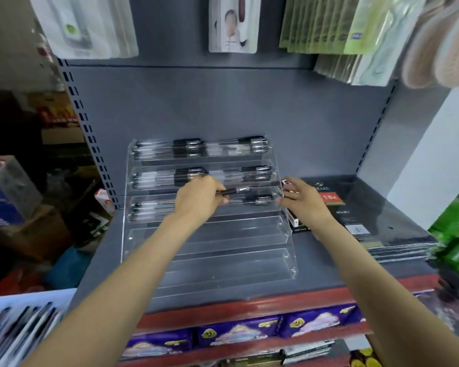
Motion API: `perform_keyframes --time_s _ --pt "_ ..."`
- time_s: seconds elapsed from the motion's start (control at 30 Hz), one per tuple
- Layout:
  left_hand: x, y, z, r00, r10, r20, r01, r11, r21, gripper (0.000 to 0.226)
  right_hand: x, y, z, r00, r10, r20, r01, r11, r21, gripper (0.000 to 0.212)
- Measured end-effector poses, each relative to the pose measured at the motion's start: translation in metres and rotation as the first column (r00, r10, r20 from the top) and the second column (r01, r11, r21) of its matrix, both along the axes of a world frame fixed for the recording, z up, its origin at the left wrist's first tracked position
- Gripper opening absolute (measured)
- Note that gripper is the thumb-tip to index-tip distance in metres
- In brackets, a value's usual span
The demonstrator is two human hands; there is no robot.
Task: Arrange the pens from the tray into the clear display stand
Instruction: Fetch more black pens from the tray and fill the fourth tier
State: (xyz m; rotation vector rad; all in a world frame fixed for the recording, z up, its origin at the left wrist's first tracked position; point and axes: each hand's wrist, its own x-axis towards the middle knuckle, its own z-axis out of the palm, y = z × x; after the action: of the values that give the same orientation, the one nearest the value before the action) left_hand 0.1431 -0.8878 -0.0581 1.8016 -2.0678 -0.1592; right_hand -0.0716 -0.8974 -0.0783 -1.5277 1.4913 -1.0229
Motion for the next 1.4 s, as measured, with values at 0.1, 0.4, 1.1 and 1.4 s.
perform_keyframes --time_s 0.1,0.4,1.1,1.4 --pt "-0.006 -0.007 -0.001 1.000 0.004 -0.003 -0.004 0.999 0.035 0.014 0.002 0.002 0.000 0.994 0.088 -0.060 -0.090 0.995 -0.038 0.046" --pt "-0.008 -0.017 -0.001 1.000 0.018 -0.023 -0.016 0.997 0.076 0.014 -0.001 0.003 0.001 0.992 0.082 -0.099 -0.090 0.992 -0.083 0.048" --pt "-0.013 -0.017 -0.010 0.953 -0.265 -0.149 0.263 0.964 -0.034 0.020 0.002 0.008 0.000 0.998 0.039 -0.054 -0.044 0.995 -0.091 0.049" --pt "-0.006 -0.011 -0.020 0.952 -0.288 -0.106 0.285 0.958 -0.037 0.024 0.003 0.009 0.000 0.997 0.028 -0.066 -0.034 0.994 -0.102 0.045"
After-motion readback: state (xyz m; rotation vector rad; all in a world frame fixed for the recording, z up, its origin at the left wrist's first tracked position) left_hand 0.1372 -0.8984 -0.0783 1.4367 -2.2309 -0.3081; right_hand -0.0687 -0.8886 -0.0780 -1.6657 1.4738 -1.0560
